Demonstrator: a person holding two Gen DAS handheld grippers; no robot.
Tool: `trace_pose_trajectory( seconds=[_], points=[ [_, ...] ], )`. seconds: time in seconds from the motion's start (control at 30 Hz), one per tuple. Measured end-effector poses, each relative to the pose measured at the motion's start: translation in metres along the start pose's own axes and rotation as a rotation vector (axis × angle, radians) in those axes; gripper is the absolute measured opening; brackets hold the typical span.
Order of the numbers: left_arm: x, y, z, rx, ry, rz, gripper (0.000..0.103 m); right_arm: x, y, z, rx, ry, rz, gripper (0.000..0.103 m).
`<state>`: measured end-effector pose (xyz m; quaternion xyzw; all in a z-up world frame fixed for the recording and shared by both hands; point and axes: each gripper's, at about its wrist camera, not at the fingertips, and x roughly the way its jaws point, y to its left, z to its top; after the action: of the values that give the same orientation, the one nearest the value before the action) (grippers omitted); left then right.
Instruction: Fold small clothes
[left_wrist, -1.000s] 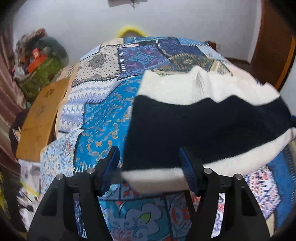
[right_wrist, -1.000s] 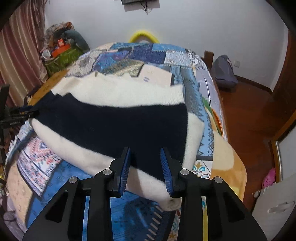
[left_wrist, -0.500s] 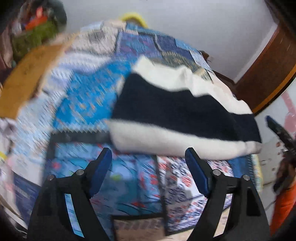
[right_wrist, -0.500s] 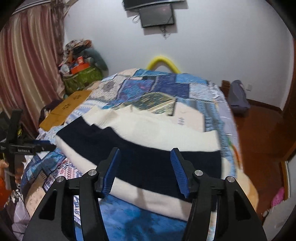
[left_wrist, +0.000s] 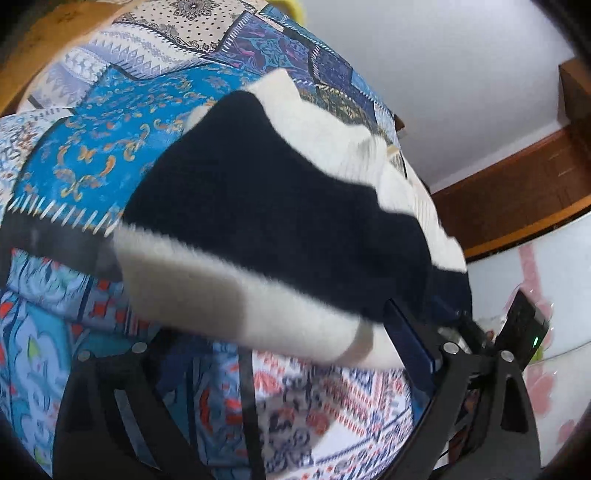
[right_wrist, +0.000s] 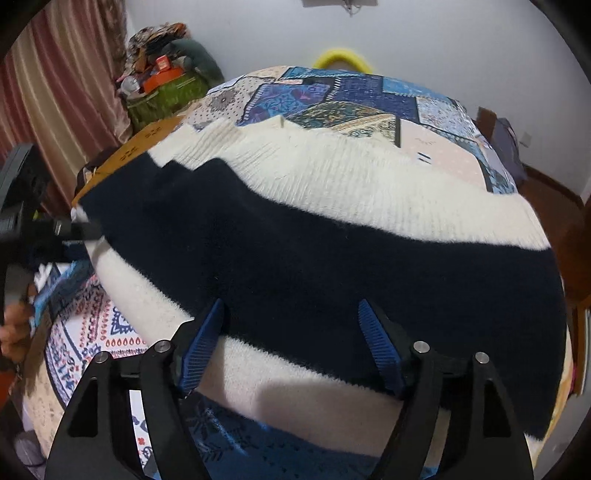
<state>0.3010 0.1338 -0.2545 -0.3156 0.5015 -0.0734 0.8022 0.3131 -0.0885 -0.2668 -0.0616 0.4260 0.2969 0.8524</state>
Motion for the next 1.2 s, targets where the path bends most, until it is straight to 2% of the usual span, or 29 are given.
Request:
trace_pose_trajectory(
  seconds=[0.1,0.27,0.33,0.4,0.5,0.53,0.77,0.97,1.07,1.2],
  points=[
    [0.005,0.003,0.016,-0.025,-0.003,0.013,0.095,0.000,-0.001,0.001,-0.010,0.007,0.014,0.073],
    [0.014,0.019,0.040,-0.147,-0.066,0.032,0.094,0.001,-0.001,0.000,-0.007,0.008,0.025,0.073],
    [0.017,0.023,0.049,-0.155,-0.092,0.052,0.081,0.000,0.000,0.000,-0.008,0.009,0.022,0.073],
    [0.018,0.024,0.053,-0.120,-0.095,0.086,0.058,-0.001,0.002,0.000,-0.006,0.009,0.019,0.073],
    [0.007,0.026,0.055,-0.091,-0.113,0.072,0.037,-0.004,0.004,0.001,-0.024,0.014,0.012,0.073],
    [-0.001,0.025,0.055,-0.077,-0.122,0.073,0.035,-0.006,0.005,0.001,-0.029,0.014,0.008,0.073],
    [-0.062,0.029,0.052,-0.031,-0.206,0.132,0.030,-0.032,0.007,0.001,-0.028,-0.030,0.017,0.072],
    [-0.136,0.039,0.060,-0.034,-0.344,0.226,0.029,-0.050,0.000,-0.002,-0.002,-0.078,0.008,0.071],
    [-0.155,0.026,0.068,-0.009,-0.389,0.267,0.029,-0.033,-0.012,-0.007,0.038,-0.039,0.023,0.072],
    [-0.152,-0.013,0.070,0.060,-0.398,0.294,0.029,-0.006,-0.020,-0.017,0.127,0.019,0.108,0.071]
  ],
)
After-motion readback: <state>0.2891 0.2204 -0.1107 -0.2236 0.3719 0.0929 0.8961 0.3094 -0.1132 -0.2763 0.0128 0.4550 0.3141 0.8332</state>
